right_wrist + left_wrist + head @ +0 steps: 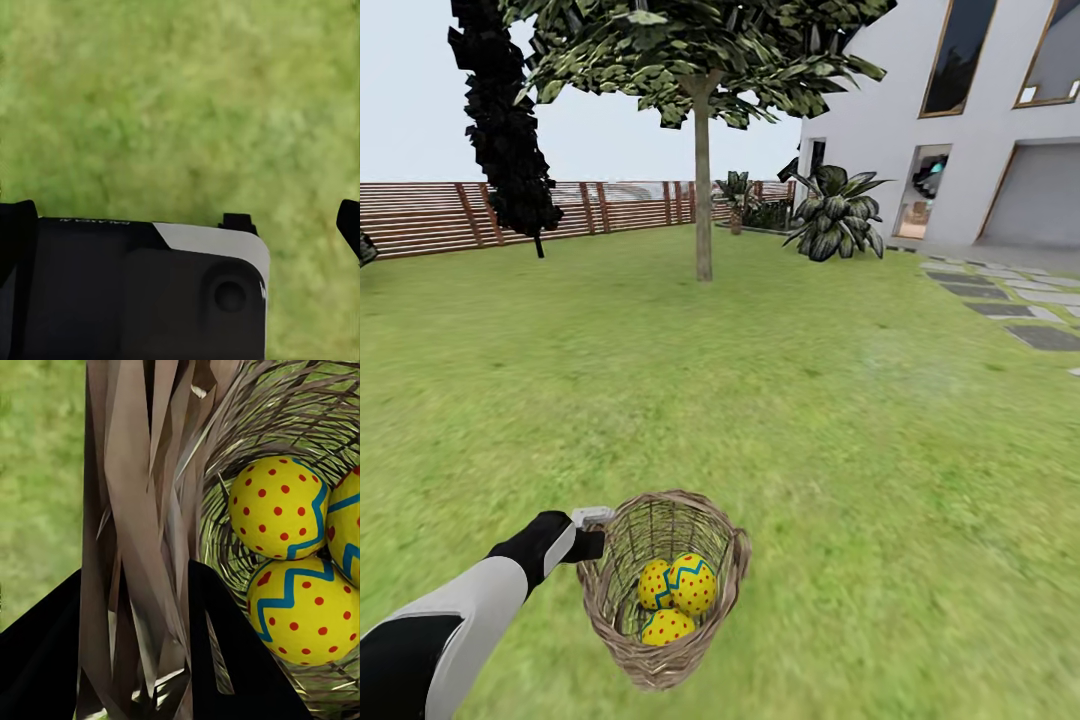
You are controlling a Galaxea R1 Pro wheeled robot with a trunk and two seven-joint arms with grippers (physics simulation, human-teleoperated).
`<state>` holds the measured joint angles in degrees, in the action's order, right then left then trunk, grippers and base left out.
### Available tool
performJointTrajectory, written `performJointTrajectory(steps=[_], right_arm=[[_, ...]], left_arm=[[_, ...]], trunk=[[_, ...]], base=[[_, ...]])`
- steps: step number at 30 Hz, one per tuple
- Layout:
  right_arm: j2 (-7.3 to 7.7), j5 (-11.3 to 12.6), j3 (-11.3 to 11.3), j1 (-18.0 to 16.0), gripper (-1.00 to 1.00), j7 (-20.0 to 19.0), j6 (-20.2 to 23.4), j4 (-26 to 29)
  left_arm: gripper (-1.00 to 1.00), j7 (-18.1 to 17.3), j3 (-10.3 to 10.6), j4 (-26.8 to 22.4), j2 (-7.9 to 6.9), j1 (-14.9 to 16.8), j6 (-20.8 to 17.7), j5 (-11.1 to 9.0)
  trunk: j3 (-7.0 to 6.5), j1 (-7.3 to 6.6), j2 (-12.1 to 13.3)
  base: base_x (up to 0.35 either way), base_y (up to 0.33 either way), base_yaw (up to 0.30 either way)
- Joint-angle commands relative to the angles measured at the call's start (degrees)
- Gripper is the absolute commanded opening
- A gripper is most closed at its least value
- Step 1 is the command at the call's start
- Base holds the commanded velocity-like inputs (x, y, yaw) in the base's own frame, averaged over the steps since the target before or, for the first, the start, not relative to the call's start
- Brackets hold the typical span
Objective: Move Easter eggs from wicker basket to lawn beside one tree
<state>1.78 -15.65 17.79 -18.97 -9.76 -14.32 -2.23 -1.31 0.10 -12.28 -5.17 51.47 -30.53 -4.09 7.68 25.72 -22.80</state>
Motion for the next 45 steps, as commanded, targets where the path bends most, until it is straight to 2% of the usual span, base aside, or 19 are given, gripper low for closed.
performJointTrajectory(steps=[1,15,45], right_arm=[[0.02,-0.43,0.49,-0.10,1.00,-0.09,-0.41,-0.23],[0.06,-0.43,0.49,-0.10,1.00,-0.09,-0.38,-0.23],[-0.01,-0.43,0.49,-0.10,1.00,-0.09,-0.36,-0.23]], left_arm=[[-1.00,-0.01,-0.19,-0.11,-0.02,0.04,-0.32,-0.75],[-1.00,-0.01,-0.19,-0.11,-0.02,0.04,-0.32,-0.77],[-1.00,-0.01,-0.19,-0.11,-0.02,0.04,-0.32,-0.76]], trunk=[[0.11,0.06,-0.12],[0.11,0.06,-0.12],[0.11,0.06,-0.12]], base=[[0.314,0.076,0.000],[0.314,0.070,0.000],[0.314,0.001,0.000]])
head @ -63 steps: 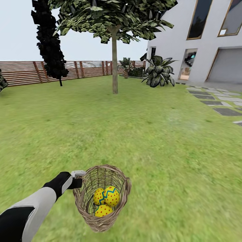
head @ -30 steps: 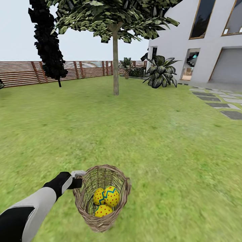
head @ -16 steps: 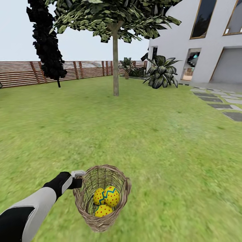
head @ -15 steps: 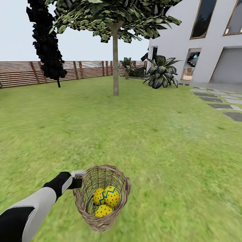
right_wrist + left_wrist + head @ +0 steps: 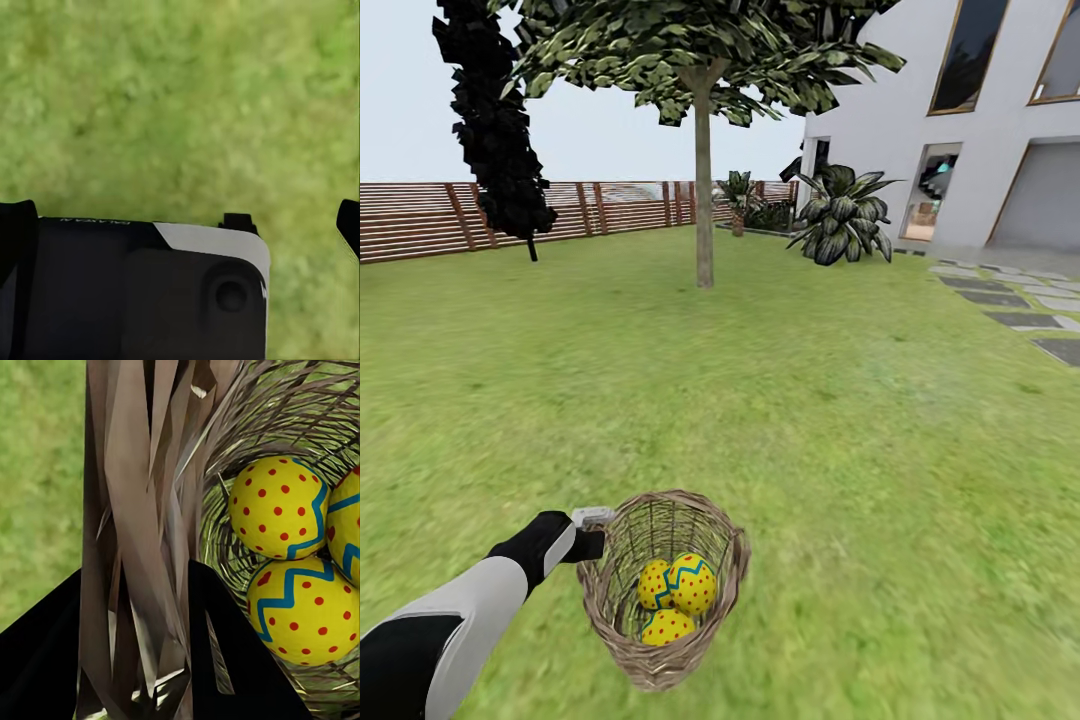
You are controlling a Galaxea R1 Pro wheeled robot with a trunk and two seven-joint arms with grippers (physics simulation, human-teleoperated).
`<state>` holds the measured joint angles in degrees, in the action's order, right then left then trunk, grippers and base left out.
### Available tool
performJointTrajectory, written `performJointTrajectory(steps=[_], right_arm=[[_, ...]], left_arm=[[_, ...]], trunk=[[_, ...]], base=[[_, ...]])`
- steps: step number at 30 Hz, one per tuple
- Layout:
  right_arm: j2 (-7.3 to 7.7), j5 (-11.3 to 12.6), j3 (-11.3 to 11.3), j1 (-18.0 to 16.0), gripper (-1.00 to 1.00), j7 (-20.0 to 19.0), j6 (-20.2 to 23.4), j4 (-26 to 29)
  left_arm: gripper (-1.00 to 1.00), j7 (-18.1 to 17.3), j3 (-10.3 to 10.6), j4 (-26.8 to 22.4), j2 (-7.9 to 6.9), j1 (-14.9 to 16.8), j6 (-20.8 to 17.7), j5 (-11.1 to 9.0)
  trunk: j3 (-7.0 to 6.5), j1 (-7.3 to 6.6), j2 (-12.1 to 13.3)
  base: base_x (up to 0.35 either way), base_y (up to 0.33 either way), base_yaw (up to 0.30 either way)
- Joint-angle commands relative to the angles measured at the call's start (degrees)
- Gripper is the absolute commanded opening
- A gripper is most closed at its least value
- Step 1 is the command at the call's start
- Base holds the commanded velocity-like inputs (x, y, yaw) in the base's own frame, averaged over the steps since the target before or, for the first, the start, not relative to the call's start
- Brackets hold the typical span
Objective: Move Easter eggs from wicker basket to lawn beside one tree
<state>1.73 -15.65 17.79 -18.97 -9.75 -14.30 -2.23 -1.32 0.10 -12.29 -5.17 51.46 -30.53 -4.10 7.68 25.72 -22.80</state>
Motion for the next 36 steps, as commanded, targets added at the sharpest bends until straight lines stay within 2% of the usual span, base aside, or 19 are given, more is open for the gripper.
performJointTrajectory(steps=[1,36], right_arm=[[0.06,-0.43,0.49,-0.10,1.00,-0.09,-0.38,-0.23],[0.03,-0.43,0.49,-0.10,1.00,-0.09,-0.38,-0.23]], left_arm=[[-1.00,0.00,-0.18,-0.10,-0.01,0.04,-0.32,-0.74],[-1.00,0.00,-0.18,-0.10,-0.01,0.04,-0.32,-0.74]], trunk=[[0.11,0.06,-0.12],[0.11,0.06,-0.12]], base=[[0.314,0.000,0.000],[0.313,0.000,0.000]])
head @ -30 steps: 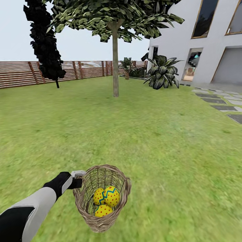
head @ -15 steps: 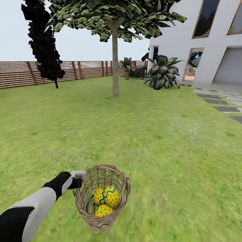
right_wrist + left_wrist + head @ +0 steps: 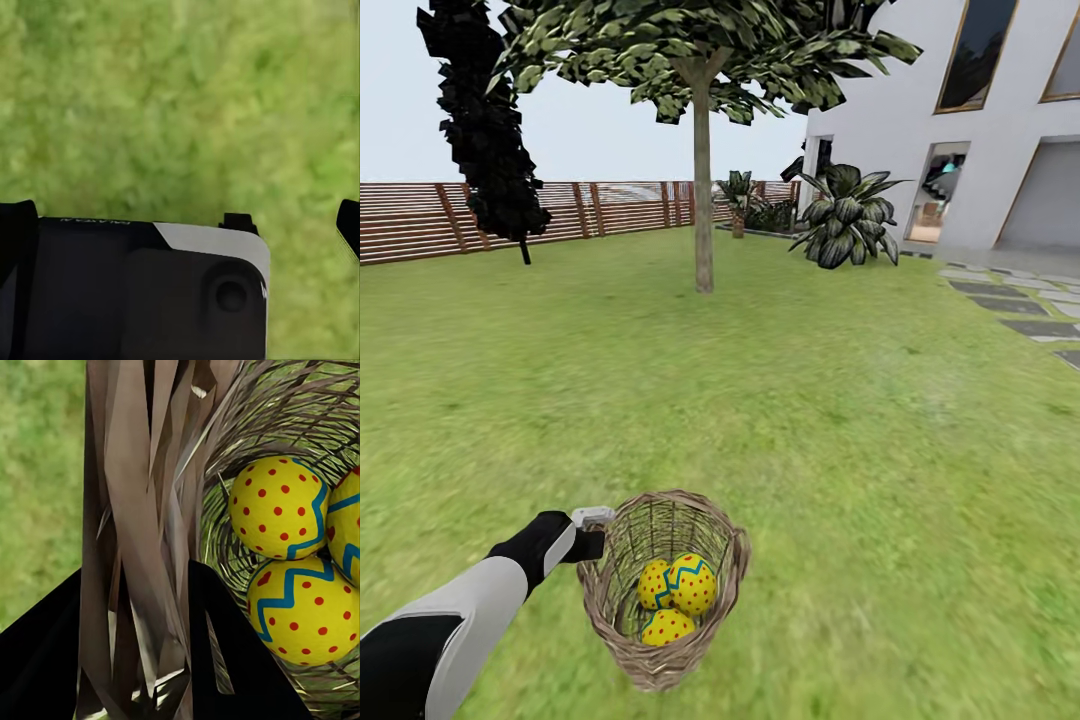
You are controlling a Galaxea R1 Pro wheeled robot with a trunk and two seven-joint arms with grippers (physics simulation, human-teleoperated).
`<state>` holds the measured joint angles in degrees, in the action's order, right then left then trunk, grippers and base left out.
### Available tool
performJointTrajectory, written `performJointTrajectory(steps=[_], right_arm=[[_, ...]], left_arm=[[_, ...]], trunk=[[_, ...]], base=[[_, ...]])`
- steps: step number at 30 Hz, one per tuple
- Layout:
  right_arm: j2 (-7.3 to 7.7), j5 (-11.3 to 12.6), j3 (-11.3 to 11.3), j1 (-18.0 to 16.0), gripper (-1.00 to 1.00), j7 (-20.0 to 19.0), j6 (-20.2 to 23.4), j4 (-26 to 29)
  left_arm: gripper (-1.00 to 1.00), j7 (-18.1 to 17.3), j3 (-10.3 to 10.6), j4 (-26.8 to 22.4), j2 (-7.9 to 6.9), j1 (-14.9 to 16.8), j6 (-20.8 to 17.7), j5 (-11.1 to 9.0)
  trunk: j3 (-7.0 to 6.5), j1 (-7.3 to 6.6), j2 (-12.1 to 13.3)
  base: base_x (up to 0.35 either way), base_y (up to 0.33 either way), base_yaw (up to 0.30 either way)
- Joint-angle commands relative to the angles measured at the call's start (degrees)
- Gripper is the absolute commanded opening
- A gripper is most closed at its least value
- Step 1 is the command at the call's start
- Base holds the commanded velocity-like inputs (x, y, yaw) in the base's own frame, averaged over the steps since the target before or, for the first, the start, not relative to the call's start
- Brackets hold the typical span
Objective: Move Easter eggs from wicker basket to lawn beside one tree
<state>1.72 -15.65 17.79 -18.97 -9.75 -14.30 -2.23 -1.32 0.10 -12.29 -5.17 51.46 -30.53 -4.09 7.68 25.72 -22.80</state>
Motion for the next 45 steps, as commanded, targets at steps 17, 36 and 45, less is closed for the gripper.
performJointTrajectory(steps=[17,36,45], right_arm=[[0.04,-0.43,0.49,-0.10,1.00,-0.09,-0.38,-0.23],[0.04,-0.43,0.49,-0.10,1.00,-0.09,-0.38,-0.23],[0.04,-0.43,0.49,-0.10,1.00,-0.09,-0.38,-0.23]], left_arm=[[-1.00,0.00,-0.19,-0.10,-0.01,0.04,-0.30,-0.75],[-1.00,0.00,-0.19,-0.10,-0.01,0.04,-0.25,-0.75],[-1.00,0.00,-0.19,-0.11,-0.01,0.04,-0.24,-0.75]], trunk=[[0.11,0.06,-0.12],[0.11,0.06,-0.12],[0.11,0.06,-0.12]], base=[[0.312,0.000,0.000],[0.311,0.000,0.000],[0.309,0.000,0.000]])
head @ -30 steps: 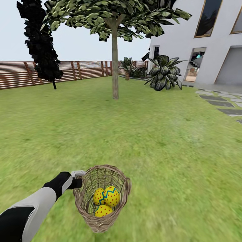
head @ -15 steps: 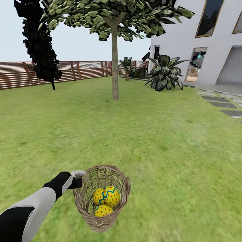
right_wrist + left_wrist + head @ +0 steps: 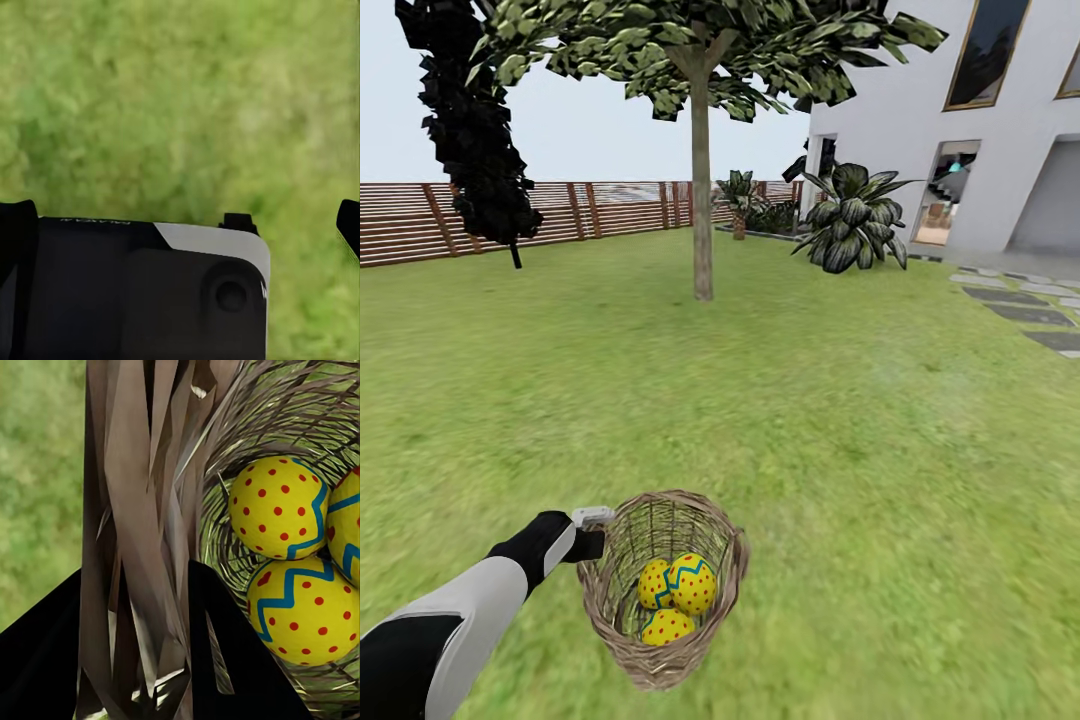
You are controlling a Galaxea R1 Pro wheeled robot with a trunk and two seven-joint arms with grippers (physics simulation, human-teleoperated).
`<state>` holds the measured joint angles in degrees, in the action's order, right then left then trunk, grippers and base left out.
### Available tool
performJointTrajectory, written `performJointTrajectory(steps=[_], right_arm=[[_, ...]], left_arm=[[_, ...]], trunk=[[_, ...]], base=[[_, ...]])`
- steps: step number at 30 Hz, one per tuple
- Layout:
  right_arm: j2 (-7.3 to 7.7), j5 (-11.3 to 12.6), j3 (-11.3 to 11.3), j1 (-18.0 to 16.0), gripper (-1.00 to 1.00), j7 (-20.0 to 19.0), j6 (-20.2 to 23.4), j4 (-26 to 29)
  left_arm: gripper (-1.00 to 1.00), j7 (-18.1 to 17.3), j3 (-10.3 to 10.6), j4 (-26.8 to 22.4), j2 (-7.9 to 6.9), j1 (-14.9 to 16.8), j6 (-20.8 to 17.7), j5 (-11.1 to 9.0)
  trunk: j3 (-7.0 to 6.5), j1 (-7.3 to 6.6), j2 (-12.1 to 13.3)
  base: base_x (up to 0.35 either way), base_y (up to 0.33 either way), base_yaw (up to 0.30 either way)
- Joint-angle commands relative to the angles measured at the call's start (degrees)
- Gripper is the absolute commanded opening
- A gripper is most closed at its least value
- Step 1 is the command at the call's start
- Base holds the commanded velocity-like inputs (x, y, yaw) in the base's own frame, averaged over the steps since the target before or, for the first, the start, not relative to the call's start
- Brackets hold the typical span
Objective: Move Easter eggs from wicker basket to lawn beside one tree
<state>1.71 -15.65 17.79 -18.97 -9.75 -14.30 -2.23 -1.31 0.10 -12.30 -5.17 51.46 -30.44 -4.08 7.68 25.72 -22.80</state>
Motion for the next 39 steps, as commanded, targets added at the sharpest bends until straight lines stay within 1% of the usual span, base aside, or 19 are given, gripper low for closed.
performJointTrajectory(steps=[1,39], right_arm=[[0.04,-0.43,0.49,-0.10,1.00,-0.09,-0.38,-0.23],[0.05,-0.44,0.49,-0.10,1.00,-0.09,-0.38,-0.23]], left_arm=[[-1.00,0.00,-0.19,-0.12,-0.01,0.04,-0.34,-0.76],[-1.00,0.00,-0.20,-0.18,-0.28,0.04,-0.32,-0.76]], trunk=[[0.11,0.06,-0.12],[0.11,0.06,-0.12]], base=[[0.306,0.000,0.000],[0.304,0.000,0.000]])
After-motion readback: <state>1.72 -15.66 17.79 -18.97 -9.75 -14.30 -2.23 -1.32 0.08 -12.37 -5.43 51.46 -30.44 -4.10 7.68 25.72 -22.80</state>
